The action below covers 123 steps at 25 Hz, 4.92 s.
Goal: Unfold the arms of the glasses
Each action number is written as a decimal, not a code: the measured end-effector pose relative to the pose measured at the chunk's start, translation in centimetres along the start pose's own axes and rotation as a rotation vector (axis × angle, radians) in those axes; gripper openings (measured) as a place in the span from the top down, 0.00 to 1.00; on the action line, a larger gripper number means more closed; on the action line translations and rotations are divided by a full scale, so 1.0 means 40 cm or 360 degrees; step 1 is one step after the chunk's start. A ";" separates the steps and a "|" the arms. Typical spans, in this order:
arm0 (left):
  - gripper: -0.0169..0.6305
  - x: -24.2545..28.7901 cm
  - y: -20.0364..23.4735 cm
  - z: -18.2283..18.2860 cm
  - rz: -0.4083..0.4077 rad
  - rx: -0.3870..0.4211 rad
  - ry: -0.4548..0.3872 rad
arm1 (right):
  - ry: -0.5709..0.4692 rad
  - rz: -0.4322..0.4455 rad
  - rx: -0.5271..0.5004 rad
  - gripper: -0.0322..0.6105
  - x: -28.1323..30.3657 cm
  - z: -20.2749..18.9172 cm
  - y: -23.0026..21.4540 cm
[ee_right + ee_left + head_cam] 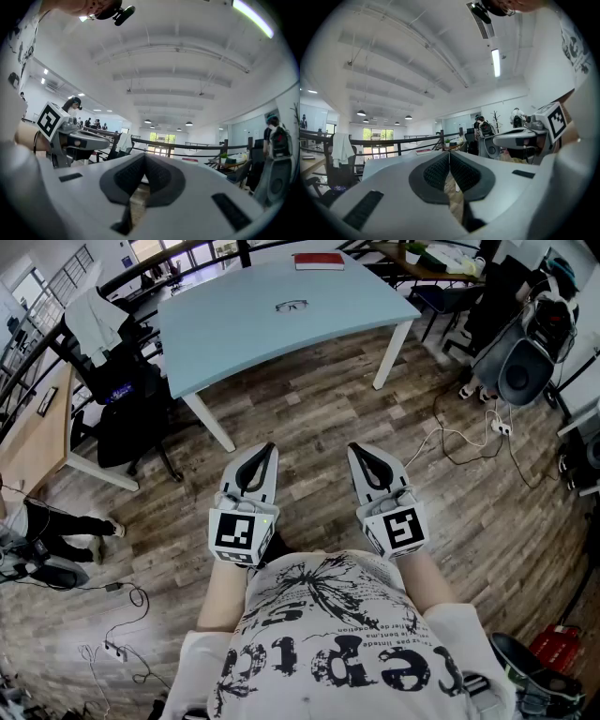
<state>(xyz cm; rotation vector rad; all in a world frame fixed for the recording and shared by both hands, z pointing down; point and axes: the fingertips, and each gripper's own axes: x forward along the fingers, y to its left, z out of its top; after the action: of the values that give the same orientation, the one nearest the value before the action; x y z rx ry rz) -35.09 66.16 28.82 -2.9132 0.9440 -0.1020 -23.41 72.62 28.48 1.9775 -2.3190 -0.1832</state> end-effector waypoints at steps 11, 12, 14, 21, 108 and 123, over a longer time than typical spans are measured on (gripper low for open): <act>0.95 0.056 -0.050 0.002 -0.0131 0.0092 -0.0003 | 0.0073 -0.0032 0.0028 0.94 0.021 -0.023 -0.045; 0.95 0.061 -0.050 -0.002 -0.0128 0.0079 0.0001 | 0.0080 -0.0034 0.0036 0.94 0.021 -0.028 -0.051; 0.95 0.074 -0.050 -0.014 -0.0114 0.0051 0.0016 | 0.0097 -0.0041 0.0066 0.94 0.020 -0.047 -0.064; 0.95 0.122 -0.031 -0.060 -0.0107 0.0008 0.0103 | 0.0138 -0.0065 0.0161 0.93 0.045 -0.094 -0.108; 0.94 1.906 1.066 -0.579 0.0478 -0.0526 0.0790 | 0.1359 0.1729 -0.0997 0.83 1.972 -0.973 -1.036; 0.89 1.968 0.960 -0.690 -0.0337 -0.0062 0.1334 | 0.1312 0.1871 -0.1151 0.89 1.962 -0.980 -1.040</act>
<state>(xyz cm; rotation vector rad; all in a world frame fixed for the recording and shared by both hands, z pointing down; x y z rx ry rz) 3.78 -12.56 55.76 -2.9834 0.6717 -1.4019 10.42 -12.66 60.26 0.1353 -1.9665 -0.0593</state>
